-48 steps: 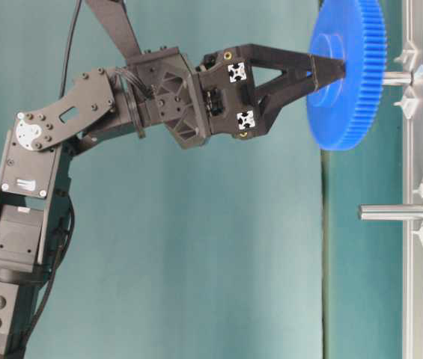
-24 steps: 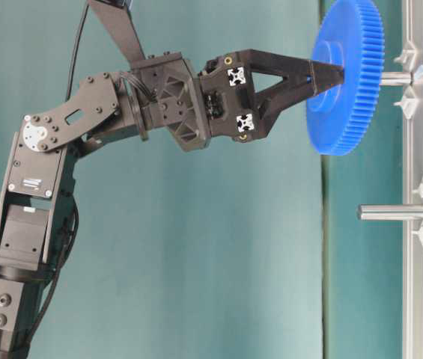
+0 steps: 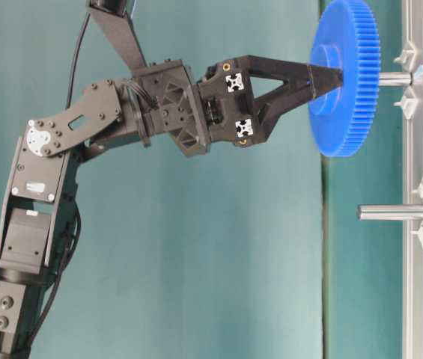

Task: Find the location of the shaft and insert the large gear.
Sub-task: 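Align the gear's bore over the shaft and lower it onto the shaft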

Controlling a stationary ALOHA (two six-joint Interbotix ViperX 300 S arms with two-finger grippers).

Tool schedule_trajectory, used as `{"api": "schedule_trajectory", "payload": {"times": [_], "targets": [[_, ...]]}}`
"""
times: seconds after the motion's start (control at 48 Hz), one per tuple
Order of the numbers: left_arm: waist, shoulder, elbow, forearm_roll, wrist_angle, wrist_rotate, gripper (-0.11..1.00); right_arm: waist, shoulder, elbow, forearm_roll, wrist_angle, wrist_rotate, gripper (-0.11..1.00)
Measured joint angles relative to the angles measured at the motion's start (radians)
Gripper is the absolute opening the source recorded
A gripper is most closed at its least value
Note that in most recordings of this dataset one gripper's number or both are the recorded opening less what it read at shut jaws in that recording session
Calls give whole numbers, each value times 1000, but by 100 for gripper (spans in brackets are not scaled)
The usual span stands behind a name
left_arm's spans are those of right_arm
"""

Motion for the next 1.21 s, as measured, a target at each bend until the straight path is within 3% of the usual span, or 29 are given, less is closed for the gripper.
{"api": "schedule_trajectory", "payload": {"times": [1.208], "targets": [[-8, 15, -40, 2, 9, 0, 71, -2, -6, 8, 0, 0, 0, 1]]}}
